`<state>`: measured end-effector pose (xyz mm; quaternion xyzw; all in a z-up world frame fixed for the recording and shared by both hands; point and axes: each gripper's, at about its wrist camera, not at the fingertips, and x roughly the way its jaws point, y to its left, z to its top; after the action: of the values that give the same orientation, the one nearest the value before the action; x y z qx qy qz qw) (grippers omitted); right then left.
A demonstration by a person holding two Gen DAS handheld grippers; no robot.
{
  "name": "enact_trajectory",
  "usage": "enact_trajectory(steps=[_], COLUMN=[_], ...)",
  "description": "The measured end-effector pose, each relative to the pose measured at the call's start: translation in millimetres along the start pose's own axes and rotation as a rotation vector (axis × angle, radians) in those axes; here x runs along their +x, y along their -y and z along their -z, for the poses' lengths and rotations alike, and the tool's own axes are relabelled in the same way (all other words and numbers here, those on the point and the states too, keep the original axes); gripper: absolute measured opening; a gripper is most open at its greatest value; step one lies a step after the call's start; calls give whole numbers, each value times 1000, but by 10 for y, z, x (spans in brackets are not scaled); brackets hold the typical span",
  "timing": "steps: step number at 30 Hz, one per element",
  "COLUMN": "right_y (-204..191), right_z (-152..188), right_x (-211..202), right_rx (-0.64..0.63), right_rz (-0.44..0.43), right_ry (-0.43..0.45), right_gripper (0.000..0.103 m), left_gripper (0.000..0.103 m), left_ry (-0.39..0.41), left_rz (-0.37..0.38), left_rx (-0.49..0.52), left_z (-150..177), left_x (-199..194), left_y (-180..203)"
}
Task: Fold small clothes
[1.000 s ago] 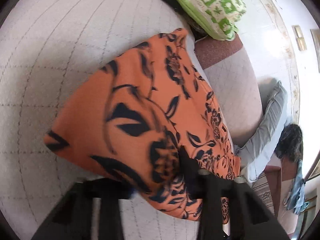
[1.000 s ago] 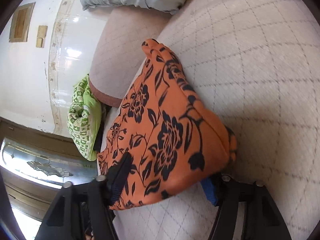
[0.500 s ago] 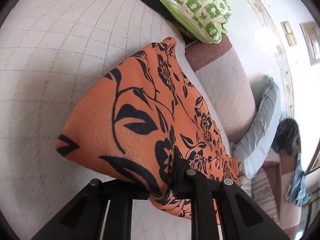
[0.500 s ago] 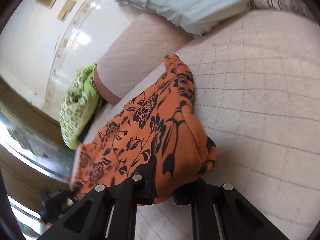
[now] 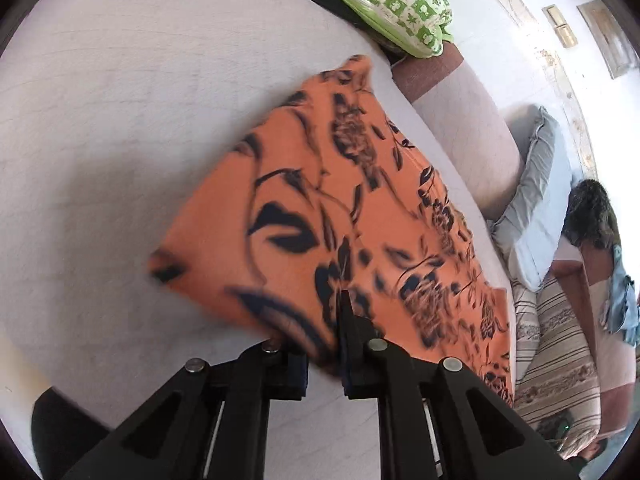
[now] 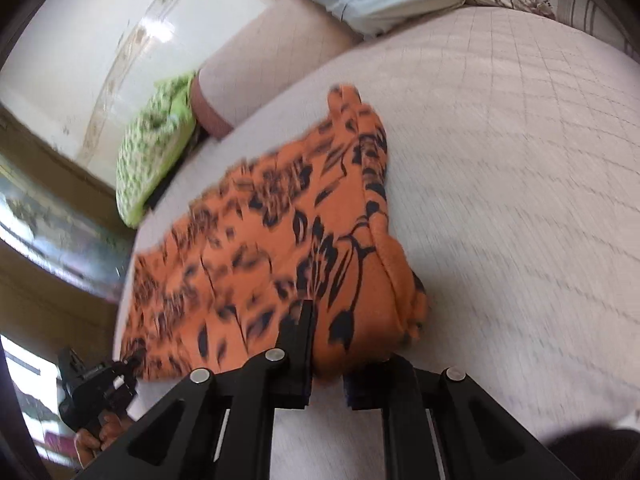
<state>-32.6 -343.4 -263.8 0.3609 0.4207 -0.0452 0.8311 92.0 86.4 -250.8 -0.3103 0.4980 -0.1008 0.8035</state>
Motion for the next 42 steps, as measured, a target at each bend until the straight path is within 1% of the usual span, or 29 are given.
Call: enact_trajectory(steps=[1, 3, 4, 5, 6, 7, 8, 10, 11, 14, 15, 16, 17, 19, 21, 23, 24, 25, 26, 27, 29, 31, 32, 34, 35, 36, 37, 40, 42], right_y=[0, -6, -44, -97, -202, -317, -408, -603, -685, -901, -999, -1090, -1149, -1316, -1443, -1590, -1634, -1677, -1731, -1765, -1812, -1864, -1859, -1791, -1744, -1735, -1726, -1583, -1556], right_z=[39, 72, 103, 129, 161, 169, 155, 93, 61, -75, -117, -147, -178, -212, -226, -284, -316, -360, -406, -439, -519, -573, -582, -566, -530, -500, -474, -531, -533], right_x=[-28, -66, -110, -148, -214, -253, -265, -243, -202, 47, 161, 265, 335, 510, 598, 719, 762, 810, 881, 937, 1095, 1286, 1381, 1653, 1698, 1694, 1691, 1708, 1705], right_rx=[-18, -15, -25, -49, -98, -144, -175, -211, -217, -250, -271, -288, -299, -311, -334, -359, -360, -360, -362, -362, -343, -339, -331, -310, -331, -370, -400, -363, -364], right_rz=[39, 54, 39, 24, 17, 19, 16, -14, -24, -46, -47, -46, -49, -70, -84, -73, -73, -72, -54, -38, -21, 4, 9, 17, -3, -10, -15, -89, -105], right_ry=[-26, -78, -112, -120, -113, -99, -87, -65, -64, -76, -84, -94, -101, -110, -99, -73, -59, -40, -20, -5, 21, 42, 35, -26, 15, 39, 44, 14, 12], right_gripper=[15, 16, 16, 16, 16, 16, 16, 16, 16, 16, 16, 16, 16, 16, 16, 15, 13, 12, 12, 12, 12, 12, 13, 11, 11, 11, 11, 10, 10], left_gripper=[14, 18, 28, 37, 47, 50, 51, 58, 59, 62, 66, 69, 70, 70, 70, 69, 65, 47, 34, 27, 25, 24, 23, 23, 23, 22, 22, 22, 22], left_ry=[-7, -22, -29, -38, -44, -43, -46, -48, -44, -28, -24, -20, -6, 32, 70, 87, 98, 107, 104, 92, 89, 94, 95, 99, 104, 111, 121, 153, 174], left_rz=[12, 31, 42, 44, 48, 73, 83, 85, 82, 109, 119, 124, 124, 120, 145, 162, 166, 169, 173, 179, 206, 216, 215, 229, 231, 232, 230, 222, 207], left_rx=[-3, -26, -48, -64, -87, -123, -155, -185, -196, -257, -284, -293, -297, -297, -321, -329, -325, -316, -301, -297, -320, -296, -285, -278, -265, -242, -215, -115, -33], left_z=[-2, -41, -68, -69, -80, -68, -56, 1, 35, 82, 66, 42, 5, -103, -217, -278, -301, -304, -311, -316, -297, -279, -278, -304, -327, -338, -351, -361, -345], left_x=[-12, -23, -23, -24, -13, -7, -15, -59, -84, -88, -63, -48, -21, 41, 115, 195, 222, 228, 254, 293, 320, 304, 292, 282, 267, 230, 188, 61, -28], left_y=[-42, -114, -146, -164, -180, -200, -206, -190, -191, -259, -277, -281, -263, -220, -229, -247, -245, -237, -241, -257, -370, -370, -358, -323, -272, -215, -149, 125, 360])
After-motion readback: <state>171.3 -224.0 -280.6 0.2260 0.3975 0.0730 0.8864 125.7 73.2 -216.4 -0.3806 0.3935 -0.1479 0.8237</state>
